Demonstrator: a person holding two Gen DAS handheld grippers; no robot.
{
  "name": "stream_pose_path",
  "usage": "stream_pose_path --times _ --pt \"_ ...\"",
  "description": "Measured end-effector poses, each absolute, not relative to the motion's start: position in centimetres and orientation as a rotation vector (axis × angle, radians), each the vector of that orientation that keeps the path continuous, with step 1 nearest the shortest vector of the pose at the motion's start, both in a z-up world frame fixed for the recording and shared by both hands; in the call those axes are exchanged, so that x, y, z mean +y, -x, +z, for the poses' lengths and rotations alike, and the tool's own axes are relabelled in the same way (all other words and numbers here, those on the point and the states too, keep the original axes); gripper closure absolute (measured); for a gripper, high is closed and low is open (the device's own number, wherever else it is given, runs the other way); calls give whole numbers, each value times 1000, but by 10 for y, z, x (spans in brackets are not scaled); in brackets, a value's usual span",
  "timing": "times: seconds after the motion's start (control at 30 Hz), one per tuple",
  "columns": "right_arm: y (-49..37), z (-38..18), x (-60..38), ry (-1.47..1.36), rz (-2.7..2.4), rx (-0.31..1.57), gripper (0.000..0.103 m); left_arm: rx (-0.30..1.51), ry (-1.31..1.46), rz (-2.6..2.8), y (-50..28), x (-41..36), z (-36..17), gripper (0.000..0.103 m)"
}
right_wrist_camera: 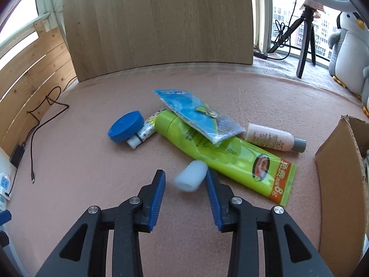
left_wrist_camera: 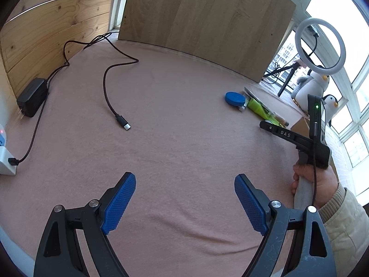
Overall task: Organize objects
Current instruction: 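Move the right gripper to the small white cap and close on it, then lift the white cap with the right gripper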
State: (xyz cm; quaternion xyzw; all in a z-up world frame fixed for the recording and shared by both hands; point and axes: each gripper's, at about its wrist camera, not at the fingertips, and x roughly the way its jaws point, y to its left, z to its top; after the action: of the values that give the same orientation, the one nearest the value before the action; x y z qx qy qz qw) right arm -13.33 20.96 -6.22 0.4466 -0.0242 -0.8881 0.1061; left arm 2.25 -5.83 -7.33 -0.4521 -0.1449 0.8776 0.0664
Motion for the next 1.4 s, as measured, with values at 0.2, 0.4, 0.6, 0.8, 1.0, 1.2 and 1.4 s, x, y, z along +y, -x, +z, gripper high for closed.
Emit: stream_pose_path --times 0.2,0.4,0.6,0.8,1.0,1.2,1.4 --pt "138 -61 217 -1320 -2610 -99 96 -401 1359 2615 -15 -43 -76 13" --pt "113 -60 214 -1302 -2606 -58 96 -387 1369 2560 21 -20 -86 13" --pt "80 -61 229 -1301 -2611 -110 96 -350 1376 2524 61 6 -97 13" --pt "63 -62 235 -1306 -2581 -144 97 -338 1378 2518 106 28 -106 13" --pt "48 -58 241 -1300 -2584 -175 97 -331 1366 2490 118 46 -106 13" --pt "31 -58 242 -1316 -2572 -171 98 -300 1358 2438 127 73 -107 13" --pt "14 -59 245 -1319 -2576 -161 97 -295 1371 2403 132 95 -116 13"
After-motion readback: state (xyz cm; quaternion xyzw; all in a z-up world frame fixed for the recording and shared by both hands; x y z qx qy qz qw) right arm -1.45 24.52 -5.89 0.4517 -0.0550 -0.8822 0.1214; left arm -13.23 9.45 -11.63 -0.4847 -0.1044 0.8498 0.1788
